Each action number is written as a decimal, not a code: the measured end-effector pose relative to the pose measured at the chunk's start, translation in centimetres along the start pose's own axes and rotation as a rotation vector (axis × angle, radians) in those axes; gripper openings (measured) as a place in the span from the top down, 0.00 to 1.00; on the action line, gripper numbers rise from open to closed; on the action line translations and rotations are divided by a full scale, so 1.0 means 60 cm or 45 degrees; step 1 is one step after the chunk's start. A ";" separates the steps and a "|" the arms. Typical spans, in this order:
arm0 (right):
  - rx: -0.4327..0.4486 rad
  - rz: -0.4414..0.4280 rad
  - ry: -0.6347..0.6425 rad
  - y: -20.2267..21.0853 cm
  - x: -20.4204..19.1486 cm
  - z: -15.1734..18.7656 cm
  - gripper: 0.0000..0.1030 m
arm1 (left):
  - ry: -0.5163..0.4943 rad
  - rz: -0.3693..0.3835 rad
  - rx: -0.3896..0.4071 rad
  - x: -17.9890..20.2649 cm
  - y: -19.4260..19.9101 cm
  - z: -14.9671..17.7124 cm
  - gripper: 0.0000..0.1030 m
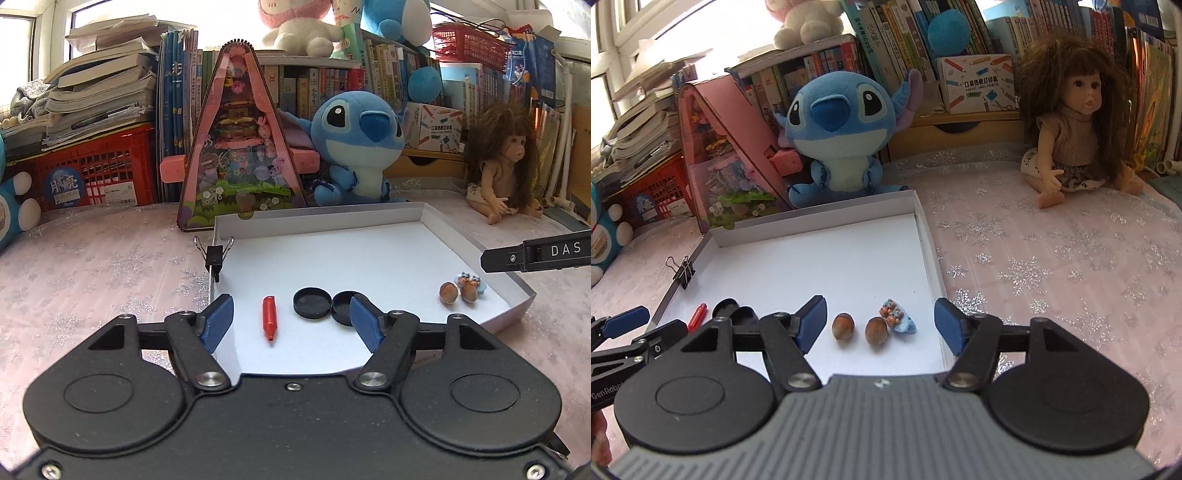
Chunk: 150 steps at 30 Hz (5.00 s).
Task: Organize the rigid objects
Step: 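Carry the marker into the tray and open the left tool while the right tool drops the beaded clip there, then move the left tool to the blue plastic clip while the right tool approaches the small black lid, then grasp the blue plastic clip with the left tool while the right tool grasps the black lid, then carry the blue clip in the left tool while the right tool carries the black lid over the tray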
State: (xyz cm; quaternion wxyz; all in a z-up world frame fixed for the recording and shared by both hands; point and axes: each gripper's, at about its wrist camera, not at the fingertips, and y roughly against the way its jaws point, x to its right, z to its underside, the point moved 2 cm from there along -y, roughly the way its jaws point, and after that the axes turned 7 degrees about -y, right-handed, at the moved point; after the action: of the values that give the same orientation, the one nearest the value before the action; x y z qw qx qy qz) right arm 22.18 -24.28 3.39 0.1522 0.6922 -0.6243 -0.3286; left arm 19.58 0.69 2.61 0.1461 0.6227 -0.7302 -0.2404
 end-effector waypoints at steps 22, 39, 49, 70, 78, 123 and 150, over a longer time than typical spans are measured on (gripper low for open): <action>0.114 -0.146 0.223 0.112 0.005 0.118 0.15 | -0.065 0.170 0.013 0.062 0.125 0.092 0.27; 0.110 -0.142 0.332 0.168 0.027 0.202 0.14 | -0.065 0.237 -0.038 0.070 0.176 0.162 0.33; 0.099 -0.156 0.309 0.174 0.040 0.223 0.14 | -0.070 0.255 -0.056 0.075 0.185 0.178 0.51; 0.072 -0.111 0.292 0.160 0.052 0.241 0.13 | -0.087 0.145 -0.057 0.067 0.174 0.189 0.57; 0.077 -0.111 0.282 0.160 0.054 0.243 0.12 | -0.031 0.048 -0.067 0.041 0.173 0.191 0.57; 0.195 -0.213 0.281 0.176 0.022 0.281 0.65 | 0.050 0.082 0.016 0.108 0.169 0.189 0.65; 0.249 -0.122 0.242 0.177 0.023 0.234 0.64 | 0.089 0.033 0.079 0.081 0.180 0.135 0.65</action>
State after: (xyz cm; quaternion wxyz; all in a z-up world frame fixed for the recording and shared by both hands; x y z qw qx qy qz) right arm 5.02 -24.67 -0.75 0.1265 0.7608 -0.6023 -0.2060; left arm 5.49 -1.53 1.14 0.1552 0.6253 -0.7399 -0.1938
